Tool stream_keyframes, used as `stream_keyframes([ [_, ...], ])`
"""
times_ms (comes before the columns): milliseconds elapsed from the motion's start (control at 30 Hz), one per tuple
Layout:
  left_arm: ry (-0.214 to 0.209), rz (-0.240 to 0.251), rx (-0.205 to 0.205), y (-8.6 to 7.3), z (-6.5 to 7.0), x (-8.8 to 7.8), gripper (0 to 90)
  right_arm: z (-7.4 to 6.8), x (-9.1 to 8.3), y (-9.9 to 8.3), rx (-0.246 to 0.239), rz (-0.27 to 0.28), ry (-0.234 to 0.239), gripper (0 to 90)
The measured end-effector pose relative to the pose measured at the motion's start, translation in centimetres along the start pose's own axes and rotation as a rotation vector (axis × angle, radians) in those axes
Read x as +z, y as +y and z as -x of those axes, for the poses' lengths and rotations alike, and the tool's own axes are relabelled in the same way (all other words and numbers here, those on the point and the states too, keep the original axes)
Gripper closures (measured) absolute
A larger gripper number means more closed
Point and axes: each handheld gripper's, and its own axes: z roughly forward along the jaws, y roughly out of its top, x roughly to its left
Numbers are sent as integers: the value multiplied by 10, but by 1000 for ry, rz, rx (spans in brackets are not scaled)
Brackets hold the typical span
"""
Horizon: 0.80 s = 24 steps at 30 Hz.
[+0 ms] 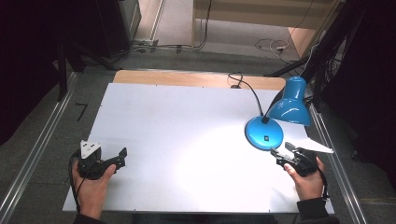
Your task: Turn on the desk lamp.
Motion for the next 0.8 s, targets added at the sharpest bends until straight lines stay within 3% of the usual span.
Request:
stream_keyframes([
  [800, -4, -3, 0, 0, 1, 1, 76, 9, -14, -8, 13, 3, -13, 310],
])
